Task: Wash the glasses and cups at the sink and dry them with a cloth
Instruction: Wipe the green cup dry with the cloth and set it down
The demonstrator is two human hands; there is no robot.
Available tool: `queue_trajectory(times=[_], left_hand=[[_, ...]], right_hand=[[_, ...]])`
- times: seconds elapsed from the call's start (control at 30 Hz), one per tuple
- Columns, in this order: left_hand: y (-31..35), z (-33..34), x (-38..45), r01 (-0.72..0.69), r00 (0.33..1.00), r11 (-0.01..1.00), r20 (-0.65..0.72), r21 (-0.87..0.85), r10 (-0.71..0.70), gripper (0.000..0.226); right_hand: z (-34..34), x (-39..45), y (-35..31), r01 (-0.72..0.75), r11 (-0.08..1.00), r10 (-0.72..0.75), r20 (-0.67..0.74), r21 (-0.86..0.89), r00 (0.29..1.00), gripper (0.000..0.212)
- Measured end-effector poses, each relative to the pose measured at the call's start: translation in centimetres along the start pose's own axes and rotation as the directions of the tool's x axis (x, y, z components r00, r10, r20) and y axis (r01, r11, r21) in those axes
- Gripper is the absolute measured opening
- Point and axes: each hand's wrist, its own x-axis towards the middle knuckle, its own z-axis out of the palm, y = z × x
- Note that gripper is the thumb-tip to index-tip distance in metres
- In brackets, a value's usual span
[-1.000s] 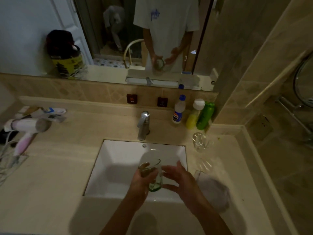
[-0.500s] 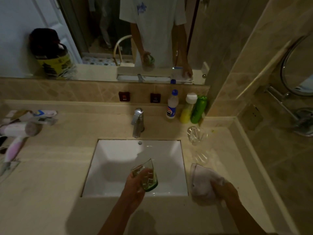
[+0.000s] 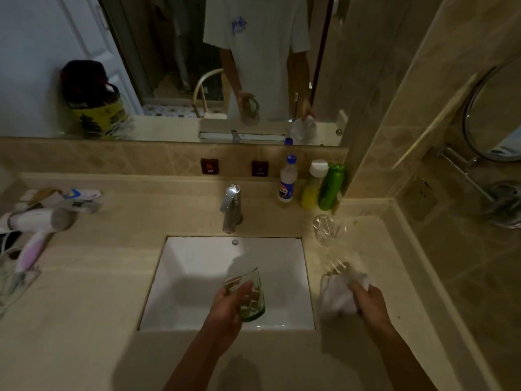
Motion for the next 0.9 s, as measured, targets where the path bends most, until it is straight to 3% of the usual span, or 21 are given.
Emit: queue_trajectory(times=[0.03,0.07,0.1,0.13,0.17,0.2,0.3,0.37,0.43,0.57,0.6,0.7,0.83,0.9], left_hand=[[0.1,0.2,-0.2,-0.002,1.0,1.0,0.003,0.001,0.002,0.059],[0.2,0.5,-0.4,-0.006,1.0,1.0,0.011,0.006,0.006,0.058],[0.3,0.8,-0.6,-0.007,1.0,1.0,0.021,0.012,0.007,0.055],[0.3,1.2,-0.8,-0.01,0.999,1.0,0.038,0.01,0.009,0.052],[0.4,1.7,-1.0,-0.005,0.998,1.0,0.055,0.006,0.005,0.049],[0.5,2.2,-1.1,0.004,0.997,1.0,0.075,-0.001,-0.004,0.047],[0.9,4.0,-1.4,0.012,0.998,0.999,0.067,0.041,-0.015,0.051],[1.0,4.5,-1.2,-0.001,0.996,0.996,0.091,0.085,-0.007,0.06],[1.2,4.5,-1.3,-0.026,0.995,0.996,0.103,0.08,0.018,0.059],[1.1,4.3,-1.6,-0.099,0.992,0.994,0.077,0.04,0.095,0.051],[1.0,4.4,-1.6,-0.115,0.99,0.992,0.083,0.045,0.111,0.049],[1.0,5.1,-2.0,-0.175,0.98,0.979,0.117,0.101,0.163,0.045],[1.3,5.3,-2.4,-0.205,0.976,0.972,0.101,0.115,0.194,0.036],[1.7,5.3,-2.6,-0.189,0.979,0.974,0.101,0.128,0.176,0.04]], right_hand=[[3.4,1.2,-0.3,-0.087,0.966,0.049,-0.158,-0.244,0.986,0.027],[5.8,2.8,-0.8,-0.198,0.857,0.037,-0.327,-0.475,0.944,0.018],[7.5,4.1,-0.4,-0.569,0.695,0.163,-0.676,-0.438,0.719,0.015],[9.2,4.5,-0.4,-0.76,0.54,0.071,-0.88,-0.362,0.47,0.016],[11.6,4.7,-0.4,-0.809,0.49,-0.108,-0.943,-0.326,0.315,0.019],[14.3,6.1,-0.7,-0.801,0.485,-0.159,-0.936,-0.35,0.313,0.02],[19.4,10.2,-0.2,-0.69,0.546,-0.056,-0.842,-0.476,0.537,0.01],[21.4,11.8,0.9,-0.667,0.477,-0.004,-0.76,-0.572,0.649,0.009],[22.3,11.9,2.3,-0.602,0.359,-0.045,-0.657,-0.714,0.752,0.015],[21.8,12.1,4.8,-0.574,0.067,-0.251,-0.571,-0.816,0.782,0.034],[22.0,12.4,5.2,-0.572,0.042,-0.289,-0.558,-0.819,0.778,0.042],[22.5,13.3,6.1,-0.584,0.086,-0.32,-0.577,-0.807,0.751,0.064],[21.6,14.3,6.2,-0.614,0.035,-0.244,-0.603,-0.789,0.76,0.065],[21.1,15.2,5.8,-0.646,0.244,-0.22,-0.69,-0.723,0.69,0.052]])
